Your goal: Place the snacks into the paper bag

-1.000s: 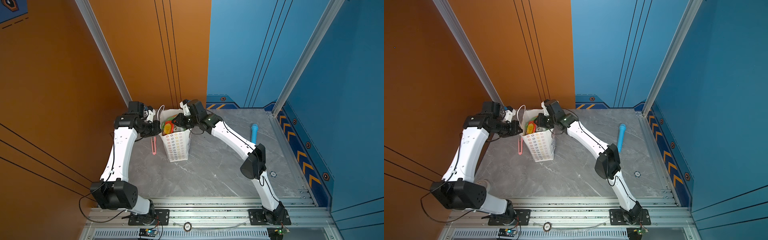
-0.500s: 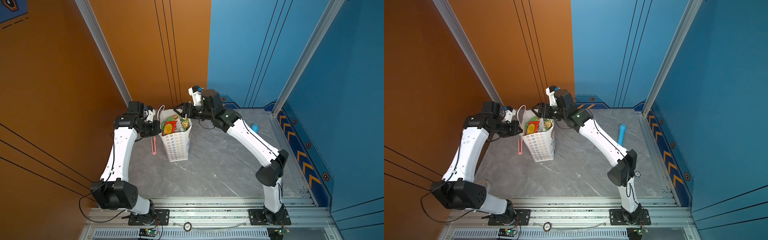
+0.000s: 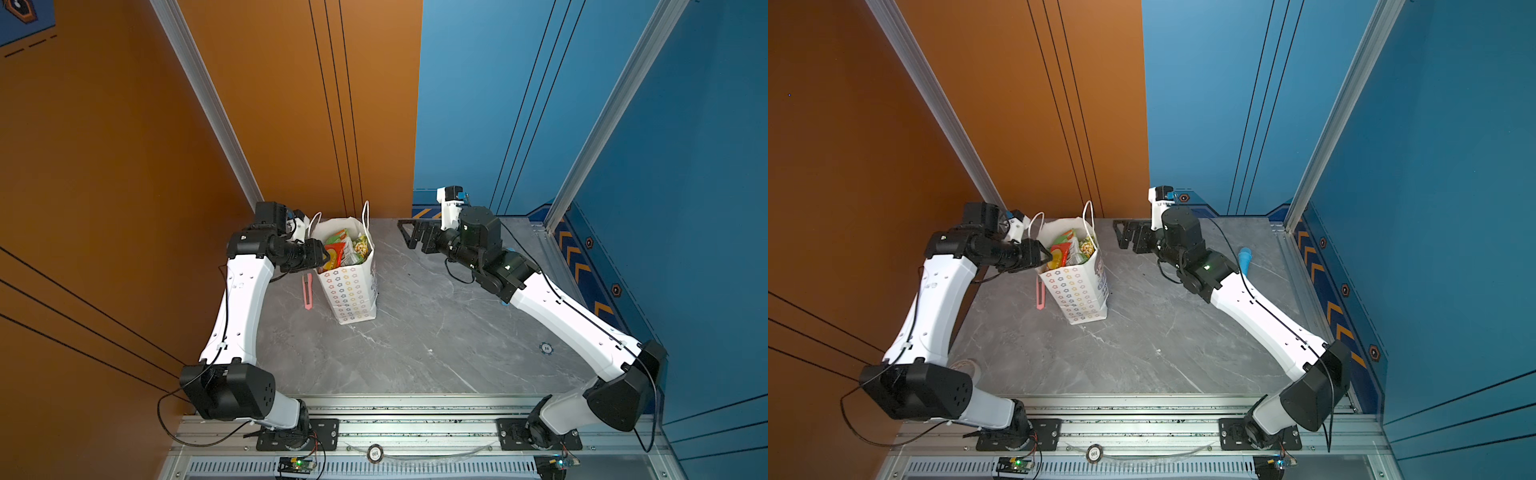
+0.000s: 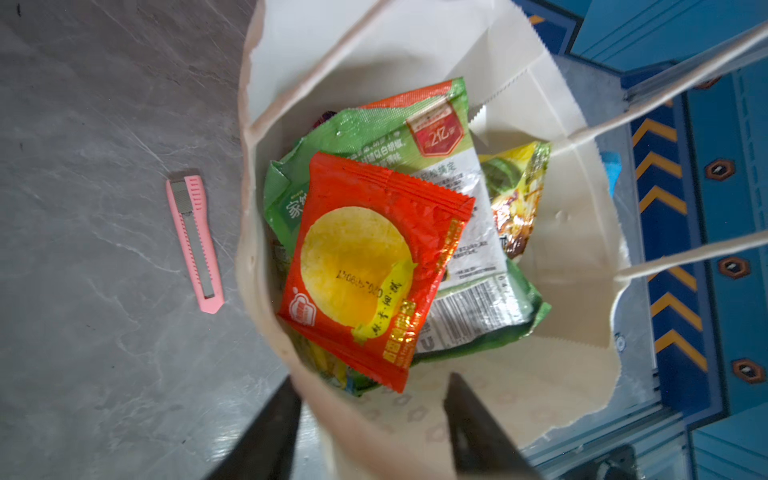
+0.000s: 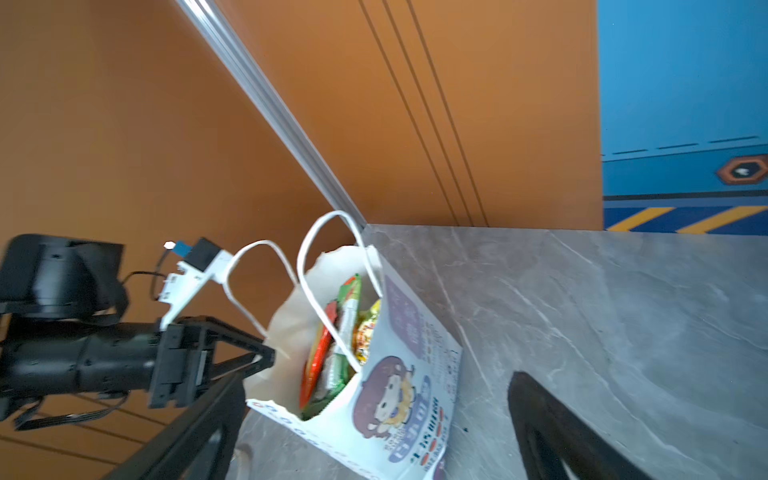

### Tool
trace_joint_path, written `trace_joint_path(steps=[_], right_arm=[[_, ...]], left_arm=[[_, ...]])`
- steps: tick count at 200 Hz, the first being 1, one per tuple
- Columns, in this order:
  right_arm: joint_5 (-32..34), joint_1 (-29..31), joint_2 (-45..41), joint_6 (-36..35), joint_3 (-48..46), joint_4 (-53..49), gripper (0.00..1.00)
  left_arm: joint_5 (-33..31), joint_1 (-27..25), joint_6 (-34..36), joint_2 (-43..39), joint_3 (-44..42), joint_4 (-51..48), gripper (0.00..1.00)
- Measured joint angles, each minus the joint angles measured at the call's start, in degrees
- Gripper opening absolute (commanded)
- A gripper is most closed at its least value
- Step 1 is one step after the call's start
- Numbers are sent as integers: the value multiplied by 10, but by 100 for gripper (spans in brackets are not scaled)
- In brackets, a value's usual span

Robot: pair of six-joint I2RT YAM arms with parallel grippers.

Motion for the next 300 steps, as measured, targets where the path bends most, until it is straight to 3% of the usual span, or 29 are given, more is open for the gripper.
trace_joint_path(steps=[66, 110, 142, 183, 201, 251, 300], right_arm=[[30, -40, -56, 0, -61, 3, 100], [45, -65, -88, -18, -104, 2, 100], [80, -78, -124, -48, -156, 1, 100], [121, -103, -165, -87, -254, 20, 100], [136, -113, -166, -102, -298, 37, 100], [187, -129, -215, -169, -494, 153, 100], [268, -160, -226, -210, -600, 265, 100]], left_arm=[[-2, 0, -8, -43, -11, 28, 98], [-24, 0, -23, -128, -78, 85, 98], [-75, 0, -44, -248, -190, 184, 98], [-163, 0, -100, -458, -433, 398, 98], [-214, 0, -119, -509, -517, 473, 98], [-283, -11, -156, -491, -647, 605, 98], [-413, -85, -131, -425, -746, 723, 98]])
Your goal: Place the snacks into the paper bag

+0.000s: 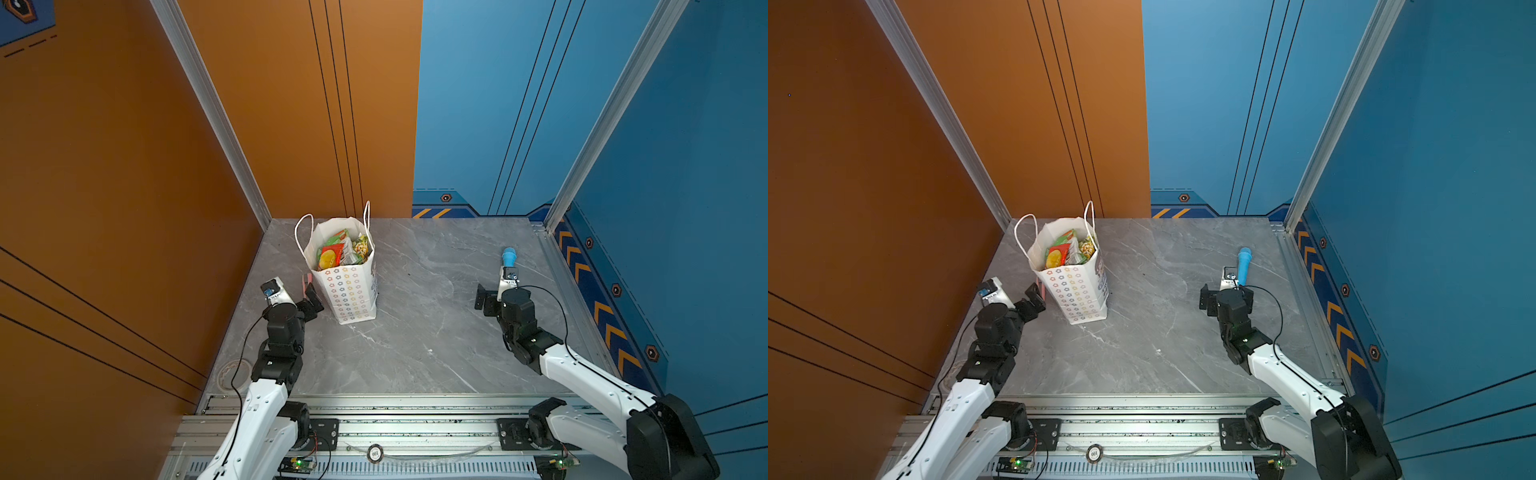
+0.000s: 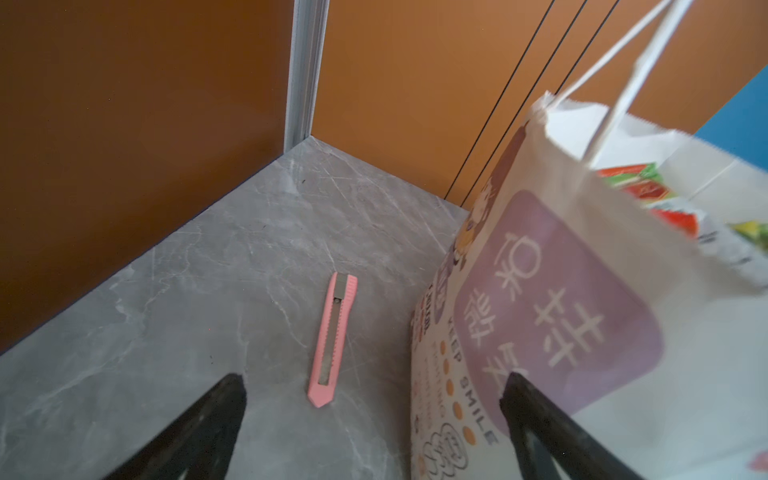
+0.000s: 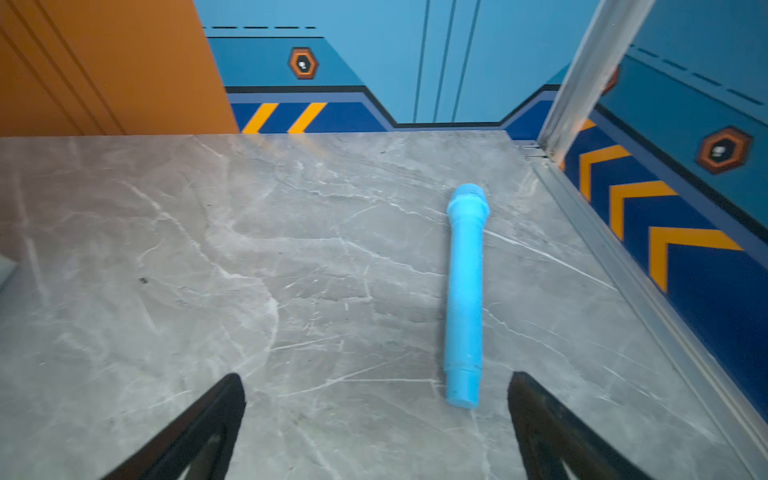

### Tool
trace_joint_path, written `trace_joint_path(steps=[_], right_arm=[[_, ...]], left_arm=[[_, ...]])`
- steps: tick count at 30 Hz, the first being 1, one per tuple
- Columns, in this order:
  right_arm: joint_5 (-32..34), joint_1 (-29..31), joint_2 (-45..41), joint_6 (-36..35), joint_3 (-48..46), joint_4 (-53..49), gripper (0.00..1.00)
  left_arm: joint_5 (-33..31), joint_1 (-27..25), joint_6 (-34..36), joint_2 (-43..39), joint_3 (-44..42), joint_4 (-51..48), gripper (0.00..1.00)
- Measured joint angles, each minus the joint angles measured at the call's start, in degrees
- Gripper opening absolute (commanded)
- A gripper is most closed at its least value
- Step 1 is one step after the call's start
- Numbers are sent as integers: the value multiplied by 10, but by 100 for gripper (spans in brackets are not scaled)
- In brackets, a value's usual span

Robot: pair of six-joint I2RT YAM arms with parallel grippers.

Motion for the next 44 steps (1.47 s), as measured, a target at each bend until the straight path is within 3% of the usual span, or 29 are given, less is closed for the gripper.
trace_joint_path(steps=[4, 8, 11, 17, 25, 44], right_arm=[[18, -39, 9, -17, -31, 65, 100], [21, -65, 43, -47, -32, 118, 100], [17, -76, 65, -63, -33, 141, 100], [-23, -141, 134, -78, -53, 229, 100], [-84, -169, 249, -79, -72, 337, 100], [-156, -203, 255, -71, -44, 325, 100]], left_arm=[[-65, -10, 47, 63, -43, 101, 98], [-83, -4, 90, 158, -49, 179, 98], [-76, 2, 114, 226, -49, 246, 98], [-46, 33, 148, 278, -49, 333, 98], [13, 44, 176, 465, -54, 472, 98], [32, 44, 183, 474, -23, 467, 98]])
